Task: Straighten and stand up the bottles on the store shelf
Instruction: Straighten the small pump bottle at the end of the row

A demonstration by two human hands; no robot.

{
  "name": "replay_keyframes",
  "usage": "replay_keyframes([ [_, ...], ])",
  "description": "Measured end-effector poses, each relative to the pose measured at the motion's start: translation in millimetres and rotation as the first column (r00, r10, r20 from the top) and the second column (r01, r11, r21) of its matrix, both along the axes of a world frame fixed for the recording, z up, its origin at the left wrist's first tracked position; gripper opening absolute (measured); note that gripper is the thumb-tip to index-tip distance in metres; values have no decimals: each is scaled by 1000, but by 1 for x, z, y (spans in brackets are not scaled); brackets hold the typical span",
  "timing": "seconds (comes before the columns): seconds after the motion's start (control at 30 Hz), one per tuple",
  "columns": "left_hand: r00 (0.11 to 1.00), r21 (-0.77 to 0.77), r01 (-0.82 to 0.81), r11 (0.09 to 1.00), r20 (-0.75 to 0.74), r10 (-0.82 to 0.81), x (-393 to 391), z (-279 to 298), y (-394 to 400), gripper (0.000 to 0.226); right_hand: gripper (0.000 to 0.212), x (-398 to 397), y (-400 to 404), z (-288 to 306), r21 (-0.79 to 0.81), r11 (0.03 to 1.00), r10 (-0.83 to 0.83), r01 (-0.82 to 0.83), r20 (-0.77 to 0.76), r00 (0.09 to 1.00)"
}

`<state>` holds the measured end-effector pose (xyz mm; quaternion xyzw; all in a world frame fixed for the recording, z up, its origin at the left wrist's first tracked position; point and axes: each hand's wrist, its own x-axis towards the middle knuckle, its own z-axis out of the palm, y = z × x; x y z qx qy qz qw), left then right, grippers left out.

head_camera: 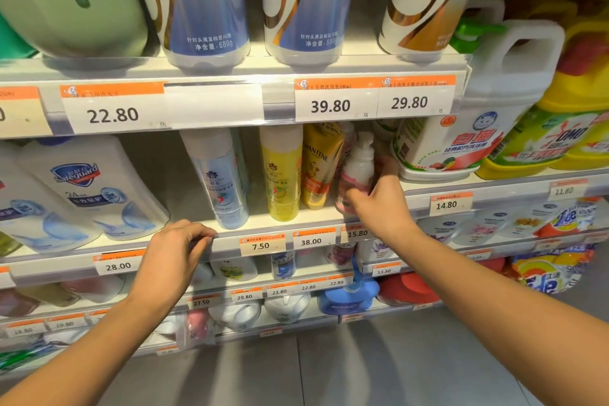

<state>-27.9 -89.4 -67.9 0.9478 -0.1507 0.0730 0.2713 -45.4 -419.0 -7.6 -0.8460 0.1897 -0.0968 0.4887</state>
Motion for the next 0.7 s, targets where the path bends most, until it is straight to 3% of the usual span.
replay_keyframes([
  [0.07, 1000, 1, 2, 1000, 2, -2, 0, 0, 0, 17, 27, 2, 3, -3, -16, 1000, -23, 24, 35, 999],
  [0.13, 1000, 1, -1, 1000, 3, 1, 0, 0, 0, 16, 23, 3, 4, -6, -60, 998, -32, 35, 52, 998],
  [0.2, 1000, 0, -1, 1000, 4, 1, 0, 0, 0, 15, 46, 6, 3, -9, -96, 995, -26, 28, 25, 999],
  [0.27, 1000, -2, 1, 1000, 4, -1, 0, 0, 0, 15, 39, 8, 3, -11, -120, 993, -7, 7, 4, 1000],
  [0.37, 1000, -3, 4, 1000, 6, -4, 0, 0, 0, 16, 51, 10, 1, -15, -104, 994, 12, -12, 4, 1000],
  [0.7, 1000, -14, -3, 1000, 9, 3, -2, 3, -1, 16, 48, 11, -11, -21, -48, 997, 59, -61, -53, 997],
])
